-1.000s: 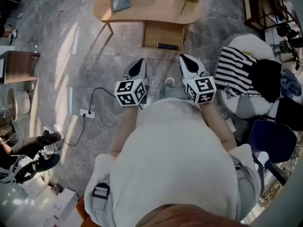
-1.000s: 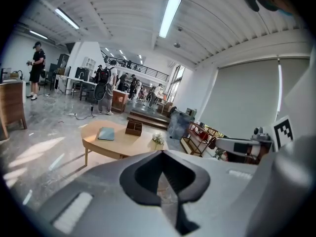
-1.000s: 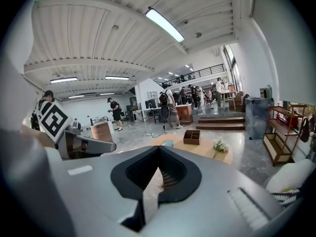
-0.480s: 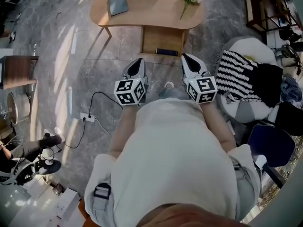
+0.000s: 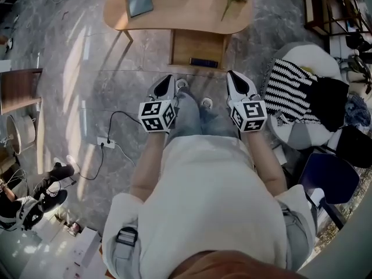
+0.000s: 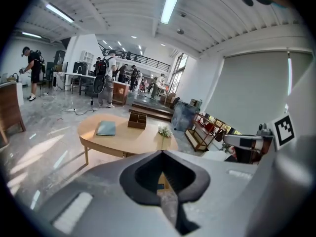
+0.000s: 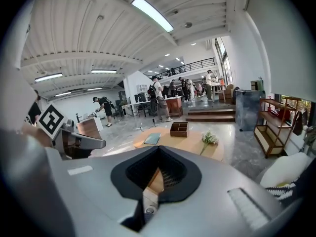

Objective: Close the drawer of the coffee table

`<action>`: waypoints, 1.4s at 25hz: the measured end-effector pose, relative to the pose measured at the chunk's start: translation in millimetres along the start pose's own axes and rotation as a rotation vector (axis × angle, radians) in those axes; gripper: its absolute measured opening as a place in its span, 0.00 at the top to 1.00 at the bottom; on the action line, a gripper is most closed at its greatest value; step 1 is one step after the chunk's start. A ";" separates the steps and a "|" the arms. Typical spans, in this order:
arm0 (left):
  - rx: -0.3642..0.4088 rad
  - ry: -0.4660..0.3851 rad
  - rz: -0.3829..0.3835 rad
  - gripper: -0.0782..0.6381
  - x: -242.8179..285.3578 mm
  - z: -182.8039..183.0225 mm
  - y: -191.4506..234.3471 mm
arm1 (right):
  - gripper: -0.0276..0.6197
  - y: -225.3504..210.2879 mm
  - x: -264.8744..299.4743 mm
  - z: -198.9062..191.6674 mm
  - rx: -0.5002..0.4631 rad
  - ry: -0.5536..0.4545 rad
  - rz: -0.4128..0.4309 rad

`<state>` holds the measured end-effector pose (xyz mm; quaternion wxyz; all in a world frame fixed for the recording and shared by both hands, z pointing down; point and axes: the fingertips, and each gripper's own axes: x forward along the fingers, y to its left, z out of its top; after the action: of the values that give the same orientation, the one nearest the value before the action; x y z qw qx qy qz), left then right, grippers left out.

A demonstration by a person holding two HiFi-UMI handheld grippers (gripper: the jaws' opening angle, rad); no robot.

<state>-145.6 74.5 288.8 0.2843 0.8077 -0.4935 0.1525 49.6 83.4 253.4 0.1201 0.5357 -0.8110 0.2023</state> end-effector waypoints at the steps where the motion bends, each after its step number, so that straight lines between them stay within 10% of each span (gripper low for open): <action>1: -0.001 0.008 -0.001 0.89 5.1 -2.3 2.5 | 0.95 -3.8 3.0 -4.1 0.007 0.008 -0.010; 35: -0.018 0.257 0.019 0.89 172.9 -139.0 123.0 | 0.95 -100.1 130.7 -201.5 0.105 0.299 -0.157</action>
<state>-168.9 -6.8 528.0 0.3511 0.7742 -0.4619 0.2528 85.0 33.7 506.3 0.2267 0.5670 -0.7281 0.3116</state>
